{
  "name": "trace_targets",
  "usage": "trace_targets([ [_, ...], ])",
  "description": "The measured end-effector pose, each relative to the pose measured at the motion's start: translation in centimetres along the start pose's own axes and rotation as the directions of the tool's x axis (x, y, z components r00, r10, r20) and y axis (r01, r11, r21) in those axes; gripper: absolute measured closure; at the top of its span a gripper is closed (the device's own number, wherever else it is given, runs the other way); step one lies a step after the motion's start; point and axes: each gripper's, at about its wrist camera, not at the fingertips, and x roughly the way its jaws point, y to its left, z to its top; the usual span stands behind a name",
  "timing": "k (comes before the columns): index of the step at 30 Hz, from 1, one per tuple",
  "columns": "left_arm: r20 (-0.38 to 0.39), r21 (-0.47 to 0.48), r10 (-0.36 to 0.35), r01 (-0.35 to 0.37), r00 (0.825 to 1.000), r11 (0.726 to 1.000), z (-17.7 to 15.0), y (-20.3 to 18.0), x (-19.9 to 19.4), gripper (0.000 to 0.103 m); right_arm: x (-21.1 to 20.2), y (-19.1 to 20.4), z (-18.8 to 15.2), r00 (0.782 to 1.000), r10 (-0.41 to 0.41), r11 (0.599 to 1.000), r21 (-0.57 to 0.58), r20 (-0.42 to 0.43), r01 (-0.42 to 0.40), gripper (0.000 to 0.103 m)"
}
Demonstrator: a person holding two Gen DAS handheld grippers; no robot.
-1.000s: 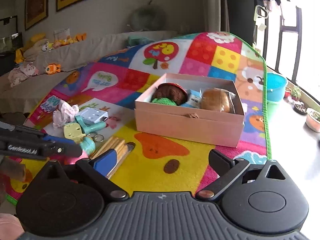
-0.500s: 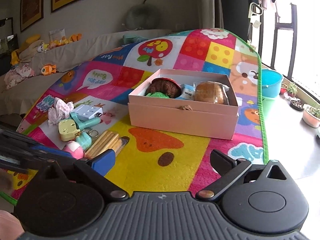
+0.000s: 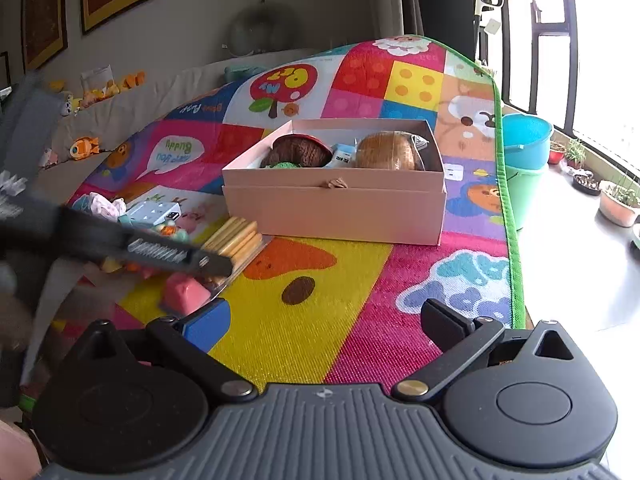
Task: Organize objects
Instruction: 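Carry the sticks with the left tool while the right tool grasps the pink pig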
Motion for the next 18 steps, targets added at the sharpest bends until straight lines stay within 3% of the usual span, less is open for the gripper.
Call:
trace_targets([
  [7, 0.020, 0.072, 0.074, -0.075, 0.997, 0.995, 0.6, -1.6, 1.5, 0.058, 0.3, -1.1, -0.7, 1.000, -0.026, 0.999, 0.020, -0.009, 0.026, 0.002],
  [14, 0.053, 0.089, 0.068, -0.073, 0.996, 0.993, -0.6, -1.6, 0.8, 0.058, 0.5, -1.8, -1.1, 0.999, -0.049, 0.998, 0.032, -0.021, 0.050, 0.002],
  [18, 0.034, 0.158, -0.014, 0.008, 0.999, 0.987, -2.7, -1.8, -1.5, 0.058, 0.3, -1.9, -1.2, 0.997, -0.069, 0.997, 0.018, -0.018, 0.069, 0.002],
])
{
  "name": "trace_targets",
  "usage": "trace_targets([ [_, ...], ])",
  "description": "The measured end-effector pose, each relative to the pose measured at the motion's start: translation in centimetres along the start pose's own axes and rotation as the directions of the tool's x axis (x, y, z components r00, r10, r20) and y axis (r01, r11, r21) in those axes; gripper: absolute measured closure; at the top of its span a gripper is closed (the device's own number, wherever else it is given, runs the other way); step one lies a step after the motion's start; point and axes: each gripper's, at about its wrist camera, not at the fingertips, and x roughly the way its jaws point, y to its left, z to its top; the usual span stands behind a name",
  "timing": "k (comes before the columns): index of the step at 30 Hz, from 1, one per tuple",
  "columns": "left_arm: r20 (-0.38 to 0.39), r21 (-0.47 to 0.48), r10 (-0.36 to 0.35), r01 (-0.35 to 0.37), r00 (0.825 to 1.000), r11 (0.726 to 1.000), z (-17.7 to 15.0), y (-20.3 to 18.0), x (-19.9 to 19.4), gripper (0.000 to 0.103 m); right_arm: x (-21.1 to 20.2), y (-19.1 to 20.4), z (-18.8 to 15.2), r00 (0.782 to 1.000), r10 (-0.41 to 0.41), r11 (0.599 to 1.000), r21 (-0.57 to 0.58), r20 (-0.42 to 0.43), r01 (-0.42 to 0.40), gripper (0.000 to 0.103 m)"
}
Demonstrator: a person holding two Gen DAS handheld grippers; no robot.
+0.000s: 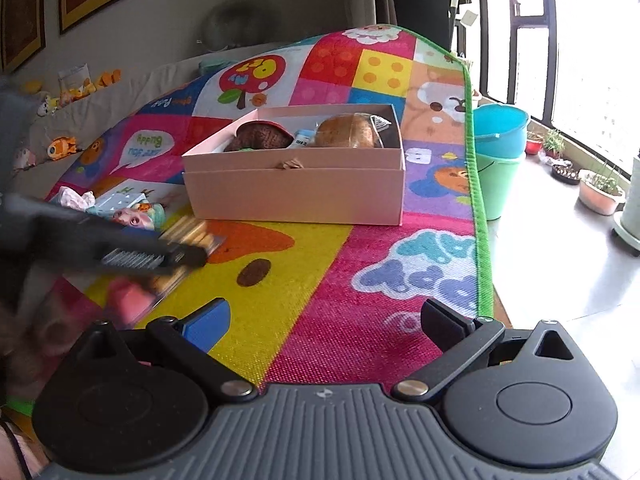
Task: Organize objects
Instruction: 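Carry the sticks with the left tool while the right tool grasps the pink pig, then drop the sticks into the pink box with the left tool while the right tool drops the pig in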
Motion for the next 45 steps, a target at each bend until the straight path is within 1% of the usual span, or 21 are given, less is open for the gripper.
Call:
trace_targets([
  [1, -0.002, 0.006, -0.023, 0.023, 1.000, 1.000, -0.6, 0.2, -0.7, 0.059, 0.0, 0.0, 0.0, 1.000, -0.003, 1.000, -0.003, -0.003, 0.003, 0.002],
  [3, 0.000, -0.021, -0.078, 0.078, 0.997, 0.997, -2.0, 1.3, -2.5, 0.066, -0.1, 0.1, 0.1, 1.000, -0.001, 1.000, -0.010, -0.009, 0.001, 0.002],
  [6, 0.028, -0.159, -0.162, 0.164, 0.986, 0.973, -3.7, 4.5, -5.5, 0.067, -0.3, 0.9, 0.7, 1.000, 0.020, 0.999, -0.034, -0.003, -0.020, 0.002],
  [7, 0.051, -0.206, -0.168, 0.175, 0.984, 0.963, -4.3, 5.8, -6.5, 0.067, -0.5, 1.3, 1.1, 0.999, 0.041, 0.998, -0.046, 0.000, -0.041, 0.002],
  [9, 0.096, -0.267, -0.139, 0.161, 0.986, 0.950, -5.4, 7.9, -8.5, 0.067, -0.6, 2.4, 2.0, 0.995, 0.098, 0.993, -0.073, 0.004, -0.097, 0.002],
  [11, 0.143, -0.311, -0.080, 0.121, 0.986, 0.942, -6.2, 9.7, -10.5, 0.067, -0.3, 4.1, 3.1, 0.988, 0.157, 0.982, -0.104, -0.001, -0.156, 0.002],
  [16, 0.214, -0.386, 0.027, 0.060, 0.976, 0.920, -7.2, 13.2, -13.5, 0.067, 2.0, 9.4, 5.9, 0.953, 0.302, 0.936, -0.180, -0.036, -0.303, 0.002],
  [18, 0.220, -0.408, 0.042, 0.052, 0.975, 0.911, -7.3, 14.2, -13.6, 0.067, 3.7, 11.7, 6.9, 0.940, 0.333, 0.921, -0.189, -0.070, -0.340, 0.002],
  [20, 0.226, -0.422, 0.035, 0.066, 0.973, 0.904, -7.4, 14.6, -13.4, 0.067, 5.8, 13.7, 7.6, 0.936, 0.336, 0.916, -0.193, -0.107, -0.351, 0.003],
  [22, 0.234, -0.422, 0.027, 0.076, 0.972, 0.903, -7.5, 14.7, -13.6, 0.067, 8.0, 14.9, 8.1, 0.936, 0.317, 0.922, -0.181, -0.149, -0.341, 0.009],
  [23, 0.237, -0.421, 0.022, 0.083, 0.971, 0.903, -7.5, 14.8, -13.8, 0.068, 9.2, 15.2, 8.3, 0.934, 0.310, 0.926, -0.166, -0.177, -0.339, 0.017],
  [24, 0.240, -0.419, 0.019, 0.086, 0.971, 0.904, -7.8, 14.7, -14.2, 0.068, 9.9, 15.3, 8.5, 0.927, 0.313, 0.926, -0.149, -0.204, -0.346, 0.032],
  [26, 0.243, -0.410, 0.012, 0.091, 0.970, 0.907, -7.8, 14.6, -14.7, 0.068, 10.4, 14.9, 8.8, 0.916, 0.328, 0.926, -0.112, -0.232, -0.360, 0.049],
  [30, 0.267, -0.383, -0.009, 0.114, 0.964, 0.917, -7.3, 14.1, -16.3, 0.068, 6.5, 12.7, 8.7, 0.931, 0.336, 0.924, -0.144, -0.140, -0.355, 0.053],
  [33, 0.303, -0.333, -0.027, 0.132, 0.952, 0.934, -5.7, 13.0, -18.2, 0.068, 2.8, 9.3, 8.2, 0.937, 0.340, 0.927, -0.138, -0.085, -0.349, 0.053],
  [35, 0.321, -0.281, -0.039, 0.134, 0.946, 0.950, -3.9, 12.0, -19.0, 0.068, 0.5, 6.8, 7.7, 0.946, 0.320, 0.938, -0.129, -0.041, -0.323, 0.053],
  [37, 0.333, -0.219, -0.063, 0.143, 0.941, 0.965, -1.3, 10.7, -19.4, 0.068, -1.5, 4.4, 7.2, 0.959, 0.285, 0.952, -0.119, 0.009, -0.282, 0.053],
  [39, 0.343, -0.168, -0.101, 0.167, 0.934, 0.972, 1.9, 9.5, -19.2, 0.068, -3.2, 2.1, 6.7, 0.967, 0.244, 0.967, -0.096, 0.070, -0.237, 0.053],
  [42, 0.354, -0.119, -0.159, 0.213, 0.922, 0.970, 7.8, 7.5, -16.9, 0.068, -5.0, -0.6, 6.2, 0.969, 0.190, 0.981, -0.053, 0.160, -0.184, 0.053],
  [44, 0.353, -0.135, -0.192, 0.254, 0.915, 0.958, 11.6, 6.7, -14.2, 0.068, -5.8, -1.9, 5.8, 0.963, 0.164, 0.986, -0.027, 0.212, -0.162, 0.053],
  [45, 0.351, -0.164, -0.216, 0.287, 0.911, 0.944, 13.6, 6.4, -12.2, 0.068, -6.0, -2.5, 5.7, 0.961, 0.152, 0.988, -0.018, 0.230, -0.152, 0.053],
])
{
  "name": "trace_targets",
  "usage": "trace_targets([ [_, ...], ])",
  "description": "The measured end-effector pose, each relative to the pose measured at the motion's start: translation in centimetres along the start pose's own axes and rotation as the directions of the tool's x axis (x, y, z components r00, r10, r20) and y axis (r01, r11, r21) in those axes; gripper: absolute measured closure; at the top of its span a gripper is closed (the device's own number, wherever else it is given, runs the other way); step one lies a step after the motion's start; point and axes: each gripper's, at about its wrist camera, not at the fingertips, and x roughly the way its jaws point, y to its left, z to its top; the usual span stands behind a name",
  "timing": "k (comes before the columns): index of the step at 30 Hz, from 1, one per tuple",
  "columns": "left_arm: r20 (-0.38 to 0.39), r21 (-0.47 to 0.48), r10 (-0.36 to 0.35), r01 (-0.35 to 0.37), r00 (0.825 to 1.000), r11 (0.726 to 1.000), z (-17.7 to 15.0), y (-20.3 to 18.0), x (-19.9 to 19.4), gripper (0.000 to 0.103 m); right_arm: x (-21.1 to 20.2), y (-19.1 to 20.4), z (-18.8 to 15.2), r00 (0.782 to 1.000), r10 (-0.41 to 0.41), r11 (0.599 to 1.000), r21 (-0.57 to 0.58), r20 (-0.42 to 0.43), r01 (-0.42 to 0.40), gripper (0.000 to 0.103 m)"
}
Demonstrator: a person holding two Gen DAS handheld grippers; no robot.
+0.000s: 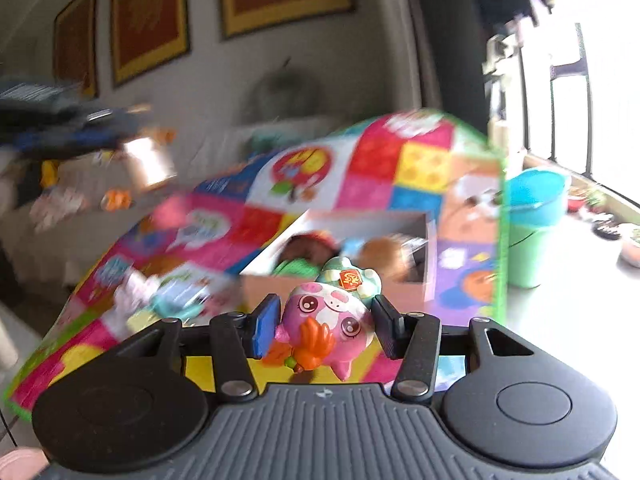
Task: Organize objects
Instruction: 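Drop the sticks into the pink box with the left tool while the right tool drops the pig in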
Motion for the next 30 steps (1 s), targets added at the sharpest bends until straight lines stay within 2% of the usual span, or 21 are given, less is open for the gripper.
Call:
trace_targets([
  [3, 0.032, -0.155, -0.008, 0.013, 0.999, 0.988, 2.2, 0.8, 7.5, 0.068, -0.1, -1.3, -0.3, 0.999, -0.036, 0.999, 0.008, 0.019, 0.035, 0.053],
  [6, 0.139, -0.315, -0.005, 0.049, 0.990, 0.948, 1.5, 2.8, 14.0, 0.067, 0.4, -2.3, -0.7, 0.999, -0.053, 0.999, 0.007, 0.009, 0.053, 0.053],
  [7, 0.152, -0.354, -0.003, 0.057, 0.988, 0.933, 0.8, 3.6, 15.7, 0.067, 0.6, -2.6, -0.8, 0.998, -0.057, 0.998, 0.009, 0.003, 0.057, 0.053],
  [9, 0.093, -0.438, 0.042, 0.003, 0.995, 0.899, -1.2, 5.2, 18.2, 0.067, 0.6, -3.2, -1.2, 0.998, -0.068, 0.998, 0.008, -0.003, 0.068, 0.053],
  [11, 0.024, -0.462, 0.080, -0.060, 0.997, 0.885, -3.4, 6.9, 19.3, 0.067, 0.8, -3.7, -1.4, 0.997, -0.077, 0.997, 0.001, -0.006, 0.077, 0.053],
  [14, -0.014, -0.465, 0.127, -0.118, 0.992, 0.877, -4.8, 9.2, 18.6, 0.067, 1.9, -4.2, -1.3, 0.996, -0.081, 0.997, 0.006, -0.022, 0.081, 0.053],
  [16, -0.003, -0.494, 0.116, -0.102, 0.993, 0.864, -5.1, 10.8, 16.9, 0.067, 2.6, -4.1, -1.0, 0.996, -0.079, 0.997, 0.013, -0.028, 0.079, 0.053],
  [20, 0.056, -0.418, 0.122, -0.087, 0.991, 0.904, -4.8, 11.3, 12.6, 0.067, 3.5, -3.8, 0.2, 0.999, -0.038, 0.998, 0.038, -0.035, 0.040, 0.053],
  [25, 0.044, -0.249, 0.066, -0.053, 0.997, 0.967, -7.2, 9.0, 6.7, 0.067, 4.9, -3.3, 3.0, 0.999, -0.021, 0.999, 0.040, -0.028, 0.022, 0.053],
  [27, 0.026, -0.180, 0.080, -0.074, 0.996, 0.981, -8.7, 7.7, 4.6, 0.067, 6.7, -3.3, 5.4, 1.000, -0.012, 0.999, 0.041, -0.028, 0.013, 0.053],
  [30, -0.010, -0.140, 0.099, -0.099, 0.995, 0.985, -11.4, 7.4, 1.4, 0.067, 11.0, -3.6, 9.7, 0.999, -0.029, 0.998, 0.058, -0.044, 0.032, 0.053],
])
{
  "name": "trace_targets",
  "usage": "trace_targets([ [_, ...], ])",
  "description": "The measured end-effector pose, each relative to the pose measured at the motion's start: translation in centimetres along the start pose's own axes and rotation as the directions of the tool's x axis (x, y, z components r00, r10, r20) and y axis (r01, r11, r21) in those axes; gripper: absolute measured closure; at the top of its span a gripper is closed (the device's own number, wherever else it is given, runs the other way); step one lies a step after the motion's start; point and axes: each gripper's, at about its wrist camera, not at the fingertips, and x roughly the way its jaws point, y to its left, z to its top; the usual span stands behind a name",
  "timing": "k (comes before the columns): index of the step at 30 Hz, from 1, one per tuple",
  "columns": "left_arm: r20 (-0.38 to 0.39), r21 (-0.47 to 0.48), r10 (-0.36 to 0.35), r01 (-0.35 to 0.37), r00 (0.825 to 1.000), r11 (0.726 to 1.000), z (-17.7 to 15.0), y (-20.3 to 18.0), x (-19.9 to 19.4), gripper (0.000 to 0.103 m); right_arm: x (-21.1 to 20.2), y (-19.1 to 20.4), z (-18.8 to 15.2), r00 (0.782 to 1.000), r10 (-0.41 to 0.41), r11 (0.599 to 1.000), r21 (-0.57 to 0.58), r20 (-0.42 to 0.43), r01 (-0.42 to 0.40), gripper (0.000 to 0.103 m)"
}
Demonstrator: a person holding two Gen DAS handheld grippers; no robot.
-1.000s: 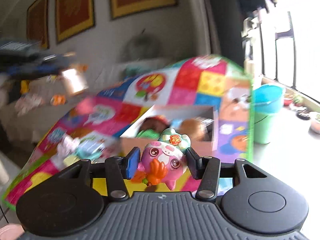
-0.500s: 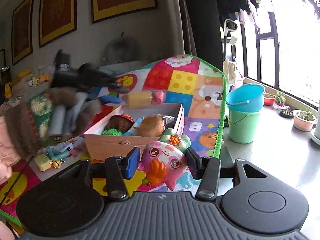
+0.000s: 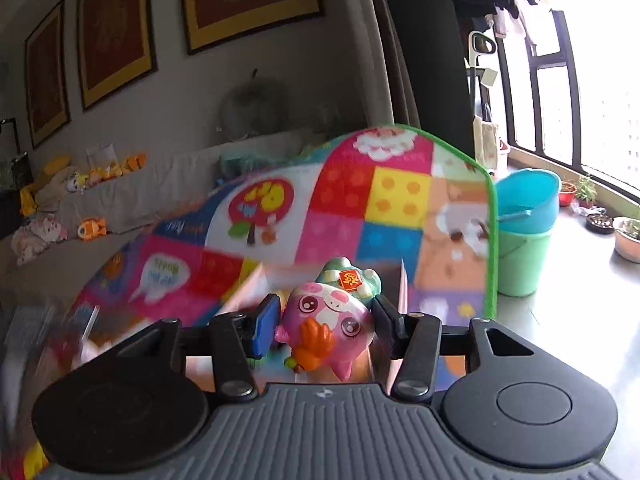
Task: Organize objects
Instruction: 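Drop the sticks into the pink box with the left tool while the right tool drops the pig in, then grasp the yellow cat-face toy with the left tool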
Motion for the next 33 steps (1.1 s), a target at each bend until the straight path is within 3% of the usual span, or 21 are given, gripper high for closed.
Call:
trace_targets([
  [1, -0.010, 0.013, 0.016, -0.016, 1.000, 1.000, -0.8, 0.3, -0.9, 0.067, 2.0, -0.1, 1.5, 0.999, -0.020, 1.000, 0.006, -0.032, 0.021, 0.051],
  [3, -0.030, 0.044, 0.060, -0.059, 0.998, 0.997, -1.9, 1.5, -2.4, 0.067, 5.7, -0.5, 3.7, 0.989, -0.060, 0.998, 0.028, -0.134, 0.064, 0.032],
  [5, -0.039, 0.069, 0.107, -0.104, 0.994, 0.992, -3.0, 2.4, -3.9, 0.067, 7.4, -1.3, 4.8, 0.979, -0.095, 0.991, 0.076, -0.180, 0.110, 0.032],
  [7, -0.046, 0.076, 0.142, -0.138, 0.989, 0.987, -3.8, 3.5, -5.3, 0.067, 7.1, -1.5, 4.8, 0.980, -0.091, 0.989, 0.100, -0.175, 0.109, 0.032],
  [9, -0.058, 0.062, 0.168, -0.164, 0.984, 0.984, -4.5, 4.9, -6.1, 0.067, 5.7, -1.1, 4.1, 0.985, -0.087, 0.989, 0.106, -0.150, 0.104, 0.021],
  [13, -0.067, -0.001, 0.195, -0.195, 0.979, 0.981, -5.4, 6.8, -6.7, 0.067, 3.2, 1.0, 0.6, 0.987, -0.054, 0.997, 0.050, -0.154, 0.063, 0.019],
  [20, -0.055, -0.063, 0.285, -0.288, 0.957, 0.956, -4.9, 7.6, -6.6, 0.067, 0.3, 6.5, -9.5, 0.975, 0.019, 0.989, -0.139, -0.220, -0.050, 0.015],
  [24, -0.106, 0.015, 0.251, -0.251, 0.962, 0.968, -5.1, 6.1, -5.9, 0.067, 0.1, 7.9, -13.8, 0.962, 0.056, 0.984, -0.146, -0.268, -0.098, 0.015],
  [28, -0.180, 0.207, 0.247, -0.209, 0.952, 0.956, -6.3, 3.0, -4.7, 0.067, 0.3, 7.6, -15.4, 0.960, 0.038, 0.987, -0.141, -0.278, -0.080, 0.015],
  [31, -0.278, 0.305, 0.199, -0.110, 0.940, 0.946, -7.9, 0.7, -3.5, 0.067, -0.1, 7.2, -15.4, 0.965, 0.050, 0.989, -0.122, -0.259, -0.084, 0.001],
  [33, -0.291, 0.354, 0.208, -0.097, 0.934, 0.930, -8.5, -0.6, -2.8, 0.057, -0.2, 7.0, -15.5, 0.962, 0.063, 0.989, -0.109, -0.265, -0.095, 0.001],
])
